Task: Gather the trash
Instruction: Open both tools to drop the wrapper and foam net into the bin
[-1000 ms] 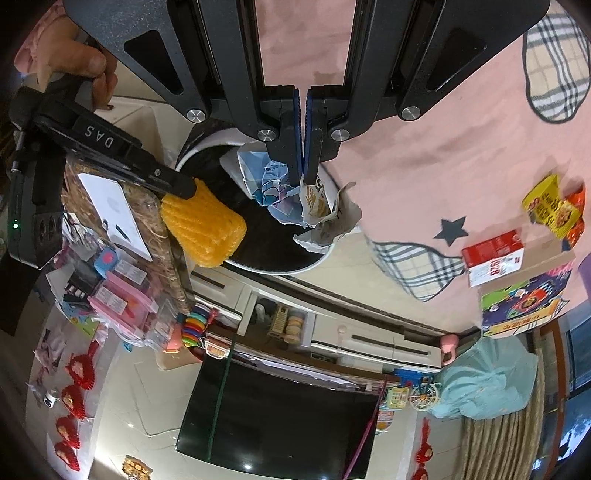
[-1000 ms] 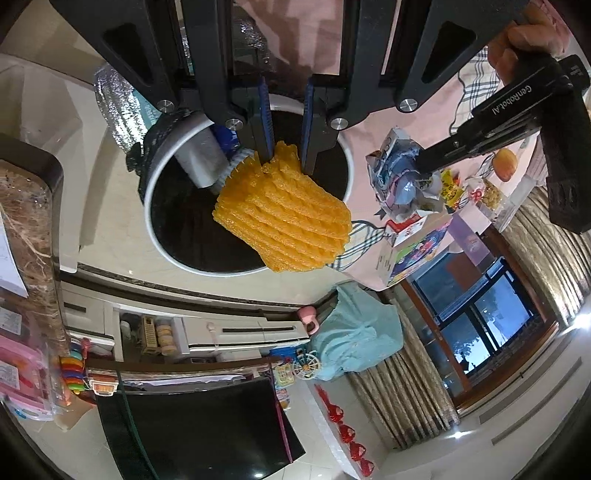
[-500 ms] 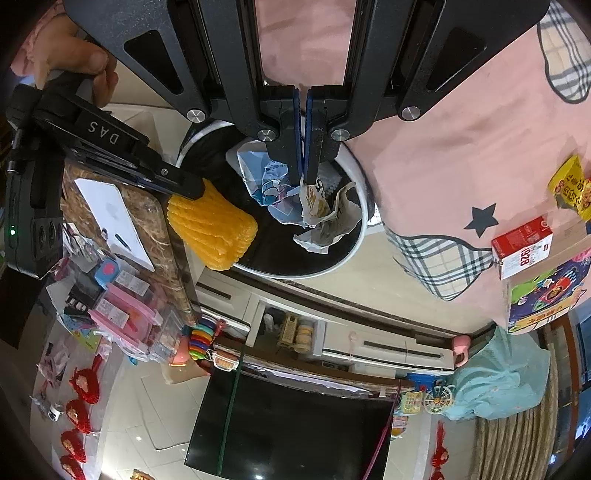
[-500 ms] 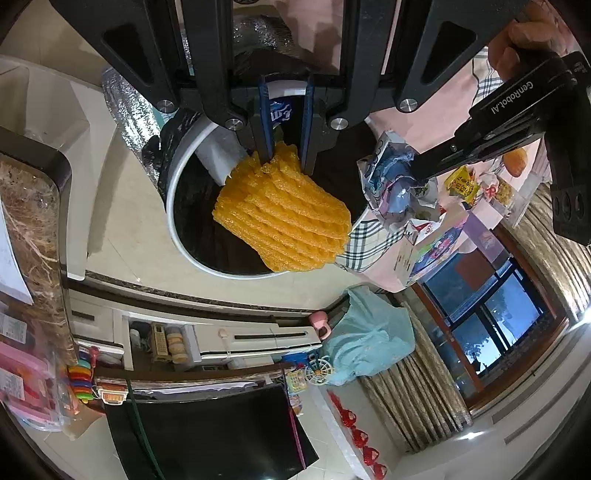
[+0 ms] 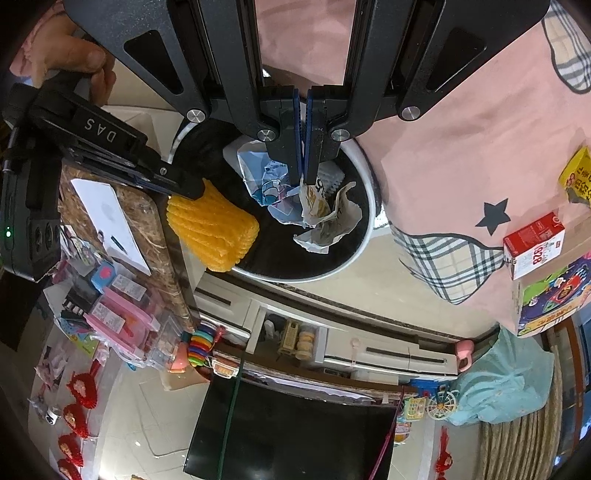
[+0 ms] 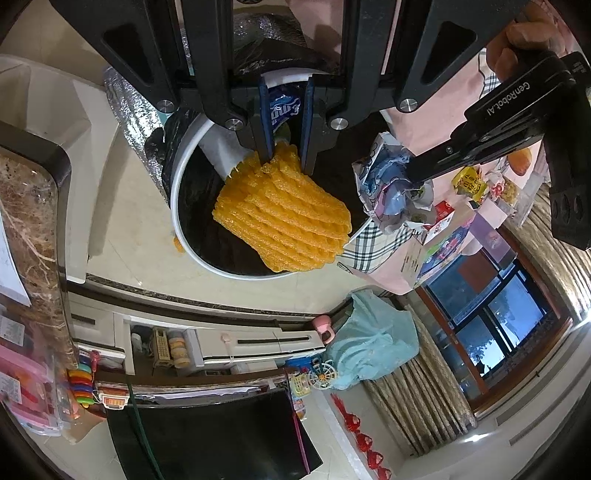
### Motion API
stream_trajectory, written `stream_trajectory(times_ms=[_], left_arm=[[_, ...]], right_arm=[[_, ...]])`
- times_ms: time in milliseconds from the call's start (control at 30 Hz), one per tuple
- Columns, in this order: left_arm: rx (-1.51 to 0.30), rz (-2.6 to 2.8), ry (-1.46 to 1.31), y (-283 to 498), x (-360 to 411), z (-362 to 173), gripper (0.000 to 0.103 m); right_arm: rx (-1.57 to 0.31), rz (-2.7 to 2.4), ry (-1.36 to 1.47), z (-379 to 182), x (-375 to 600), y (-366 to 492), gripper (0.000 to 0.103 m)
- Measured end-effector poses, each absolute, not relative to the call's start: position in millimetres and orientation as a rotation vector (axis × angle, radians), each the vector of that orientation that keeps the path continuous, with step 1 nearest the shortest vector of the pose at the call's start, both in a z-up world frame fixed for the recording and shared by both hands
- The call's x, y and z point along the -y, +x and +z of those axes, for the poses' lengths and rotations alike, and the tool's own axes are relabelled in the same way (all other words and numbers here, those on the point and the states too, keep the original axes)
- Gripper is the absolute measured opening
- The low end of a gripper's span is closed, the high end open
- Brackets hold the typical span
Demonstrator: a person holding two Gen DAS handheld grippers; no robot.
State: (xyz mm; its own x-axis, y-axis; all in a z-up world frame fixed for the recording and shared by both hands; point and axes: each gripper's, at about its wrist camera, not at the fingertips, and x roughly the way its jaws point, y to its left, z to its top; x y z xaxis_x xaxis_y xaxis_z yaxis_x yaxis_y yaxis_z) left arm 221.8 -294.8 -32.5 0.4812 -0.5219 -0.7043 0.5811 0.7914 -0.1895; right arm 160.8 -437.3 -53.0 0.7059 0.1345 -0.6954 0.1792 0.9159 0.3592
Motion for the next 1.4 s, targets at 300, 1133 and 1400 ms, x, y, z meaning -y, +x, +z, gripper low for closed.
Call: stream_trajectory(times_ms=[300,1133,1400], left_arm=[[-0.846,-0.679,0.085,225.3,300.4,-38.2,0.001],[-0.832,-0.605,0.022,211.1,260.9,-34.6,0.053],[-0.839,-0.528,-0.038,201.1,210.0,-43.2,0.062]], right_arm=[[-0.807,-0.031,0.428,-56.0,442.2,165.4,0.014],[-0.758,-0.08,0.45,-43.6,438.9,156.6,0.07],[-0.72,-0.043,0.454,-33.6,411.8,150.7,0.082]])
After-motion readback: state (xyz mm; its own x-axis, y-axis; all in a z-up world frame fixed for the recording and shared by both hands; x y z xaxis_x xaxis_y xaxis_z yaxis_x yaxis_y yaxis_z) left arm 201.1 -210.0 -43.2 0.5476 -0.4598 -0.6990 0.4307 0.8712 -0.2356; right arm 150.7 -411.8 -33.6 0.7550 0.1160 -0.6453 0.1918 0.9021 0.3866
